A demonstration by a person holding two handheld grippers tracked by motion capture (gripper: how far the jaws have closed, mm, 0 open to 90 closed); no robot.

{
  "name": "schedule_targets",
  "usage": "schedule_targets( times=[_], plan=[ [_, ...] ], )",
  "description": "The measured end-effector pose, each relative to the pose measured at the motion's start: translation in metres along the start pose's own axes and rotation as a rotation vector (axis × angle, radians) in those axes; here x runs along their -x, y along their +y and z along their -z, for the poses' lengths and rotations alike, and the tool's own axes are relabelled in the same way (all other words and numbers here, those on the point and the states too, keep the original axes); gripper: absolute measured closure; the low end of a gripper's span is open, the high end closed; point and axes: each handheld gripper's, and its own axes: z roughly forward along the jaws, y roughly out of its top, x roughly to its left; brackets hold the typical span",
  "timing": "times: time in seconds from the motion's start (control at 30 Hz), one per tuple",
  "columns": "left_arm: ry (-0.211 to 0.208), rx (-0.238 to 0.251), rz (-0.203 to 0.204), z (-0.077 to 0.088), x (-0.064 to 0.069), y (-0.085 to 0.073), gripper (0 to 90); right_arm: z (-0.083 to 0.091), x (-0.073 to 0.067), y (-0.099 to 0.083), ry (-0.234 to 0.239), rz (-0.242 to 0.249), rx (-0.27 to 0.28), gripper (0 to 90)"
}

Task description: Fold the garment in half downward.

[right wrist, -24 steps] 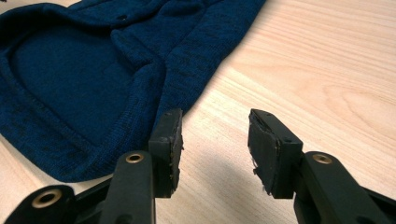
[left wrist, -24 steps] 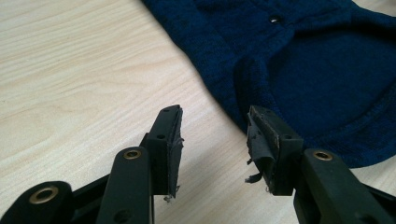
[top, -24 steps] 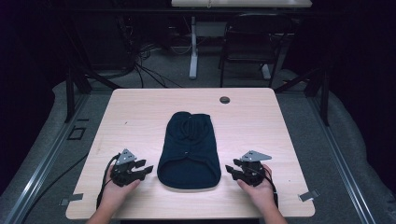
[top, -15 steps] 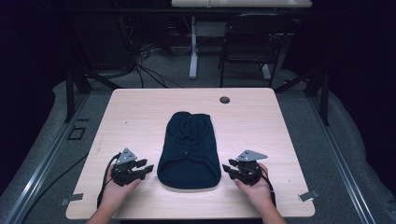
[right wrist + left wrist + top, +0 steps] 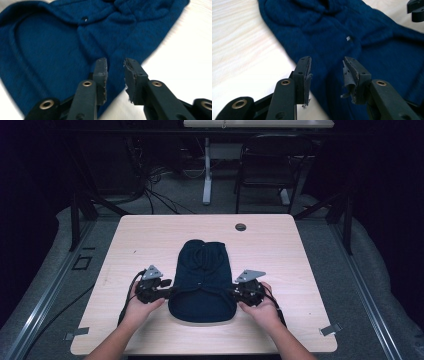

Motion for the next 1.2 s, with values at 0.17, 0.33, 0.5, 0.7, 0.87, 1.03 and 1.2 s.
schedule_targets(
  times=[0.17,0.33,0.5,0.7,0.87,1.03,1.2],
  plan=[
    [0.025,-0.035,-0.005,-0.030,-0.009,0.019,61.7,-0.024,0.015,0.026,0.002,0.001,-0.017,73.3],
    [0.039,-0.091,-0.057,-0.054,-0.017,0.030,65.1,-0.050,0.029,0.045,-0.038,0.025,-0.042,72.9],
    [0.054,-0.136,-0.076,-0.064,-0.025,0.033,65.7,-0.068,0.039,0.054,-0.076,0.077,-0.090,75.7],
    [-0.002,-0.165,-0.111,-0.062,-0.025,0.031,69.0,-0.080,0.042,0.050,-0.015,0.118,-0.163,79.1],
    [-0.035,-0.183,-0.158,-0.053,-0.017,0.024,69.6,-0.074,0.038,0.045,0.044,0.116,-0.167,80.2],
    [-0.066,-0.178,-0.158,-0.045,-0.012,0.016,69.6,-0.065,0.027,0.038,0.070,0.177,-0.182,81.0],
    [-0.103,-0.211,-0.169,-0.033,-0.002,0.007,69.4,-0.056,0.013,0.034,0.135,0.238,-0.223,80.8]
  ],
)
